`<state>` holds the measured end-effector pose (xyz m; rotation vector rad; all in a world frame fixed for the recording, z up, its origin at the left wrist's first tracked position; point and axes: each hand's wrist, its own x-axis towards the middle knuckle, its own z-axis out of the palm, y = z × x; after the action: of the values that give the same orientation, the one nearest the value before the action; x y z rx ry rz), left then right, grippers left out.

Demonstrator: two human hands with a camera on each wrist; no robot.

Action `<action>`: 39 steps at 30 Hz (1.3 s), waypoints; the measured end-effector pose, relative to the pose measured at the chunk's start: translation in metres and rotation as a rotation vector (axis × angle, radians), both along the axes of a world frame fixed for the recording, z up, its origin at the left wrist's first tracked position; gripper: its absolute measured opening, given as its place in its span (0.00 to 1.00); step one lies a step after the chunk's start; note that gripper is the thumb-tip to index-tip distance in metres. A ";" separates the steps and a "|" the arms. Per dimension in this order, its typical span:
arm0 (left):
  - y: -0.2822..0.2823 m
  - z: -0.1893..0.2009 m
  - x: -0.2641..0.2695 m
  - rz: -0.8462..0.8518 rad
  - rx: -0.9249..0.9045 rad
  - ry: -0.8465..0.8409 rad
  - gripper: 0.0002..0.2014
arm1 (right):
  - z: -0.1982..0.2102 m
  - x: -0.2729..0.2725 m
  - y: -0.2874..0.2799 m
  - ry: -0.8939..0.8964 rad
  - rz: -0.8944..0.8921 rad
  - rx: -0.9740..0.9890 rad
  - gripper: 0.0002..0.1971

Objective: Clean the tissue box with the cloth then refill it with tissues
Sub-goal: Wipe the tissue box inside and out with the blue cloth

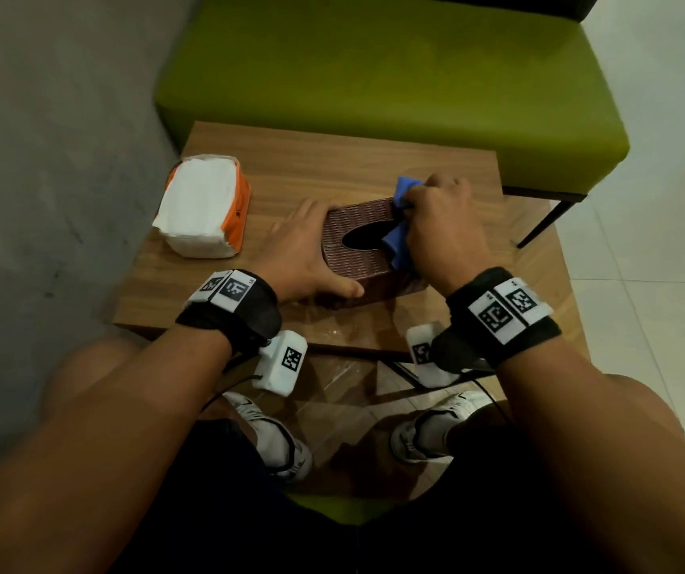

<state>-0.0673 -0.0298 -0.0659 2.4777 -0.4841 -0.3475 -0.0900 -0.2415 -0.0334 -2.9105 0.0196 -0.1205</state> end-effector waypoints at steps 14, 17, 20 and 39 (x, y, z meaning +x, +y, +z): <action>-0.003 0.004 -0.003 0.004 -0.007 0.029 0.65 | 0.007 -0.003 0.027 0.033 0.135 -0.141 0.11; -0.001 0.004 -0.004 0.009 -0.035 0.034 0.64 | 0.000 -0.015 0.048 0.083 0.315 -0.111 0.17; 0.000 0.002 -0.005 0.001 -0.032 0.024 0.64 | 0.011 -0.017 0.020 0.125 0.262 -0.139 0.22; -0.001 -0.002 -0.014 0.016 -0.087 0.052 0.63 | -0.012 -0.093 0.050 -0.078 0.229 0.037 0.17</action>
<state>-0.0812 -0.0312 -0.0677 2.3807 -0.4483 -0.3759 -0.1830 -0.1916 -0.0451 -2.8437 -0.3197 -0.1917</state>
